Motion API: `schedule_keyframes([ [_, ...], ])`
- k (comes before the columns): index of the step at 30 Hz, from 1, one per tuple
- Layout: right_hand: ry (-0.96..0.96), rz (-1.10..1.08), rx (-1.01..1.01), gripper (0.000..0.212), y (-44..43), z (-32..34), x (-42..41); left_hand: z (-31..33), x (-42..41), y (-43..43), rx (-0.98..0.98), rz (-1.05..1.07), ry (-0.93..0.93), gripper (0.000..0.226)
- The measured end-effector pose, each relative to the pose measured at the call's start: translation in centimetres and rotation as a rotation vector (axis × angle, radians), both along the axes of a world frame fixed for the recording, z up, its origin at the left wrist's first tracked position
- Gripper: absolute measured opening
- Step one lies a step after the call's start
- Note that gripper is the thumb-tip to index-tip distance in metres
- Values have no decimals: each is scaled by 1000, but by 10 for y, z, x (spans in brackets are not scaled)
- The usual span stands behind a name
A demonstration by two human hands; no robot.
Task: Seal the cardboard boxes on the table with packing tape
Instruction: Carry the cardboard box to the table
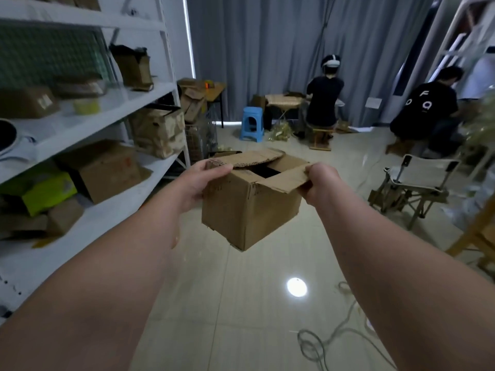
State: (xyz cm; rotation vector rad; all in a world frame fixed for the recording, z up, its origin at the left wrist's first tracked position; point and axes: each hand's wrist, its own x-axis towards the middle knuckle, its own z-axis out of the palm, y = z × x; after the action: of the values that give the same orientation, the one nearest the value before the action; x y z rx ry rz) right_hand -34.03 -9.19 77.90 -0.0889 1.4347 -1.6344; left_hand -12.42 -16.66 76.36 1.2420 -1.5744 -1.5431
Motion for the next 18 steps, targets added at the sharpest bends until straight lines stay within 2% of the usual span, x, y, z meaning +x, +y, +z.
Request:
schedule_keyframes([
  [2, -19, 0, -28, 10, -14, 1, -4, -1, -4, -18, -12, -47, -26, 81],
  [4, -26, 7, -49, 13, -32, 0, -9, -3, -10, -40, -16, -62, -52, 86],
  [8, -63, -6, -82, 25, -80, 0, -17, -7, -24, -97, -12, -58, -61, 71],
  [12, -73, -9, -70, 30, -155, 3, -27, -3, -36, -177, 18, -36, -62, 41],
  [18, -52, 26, -83, 29, -285, 19, -48, 21, -52, -300, 55, -15, -73, 39],
])
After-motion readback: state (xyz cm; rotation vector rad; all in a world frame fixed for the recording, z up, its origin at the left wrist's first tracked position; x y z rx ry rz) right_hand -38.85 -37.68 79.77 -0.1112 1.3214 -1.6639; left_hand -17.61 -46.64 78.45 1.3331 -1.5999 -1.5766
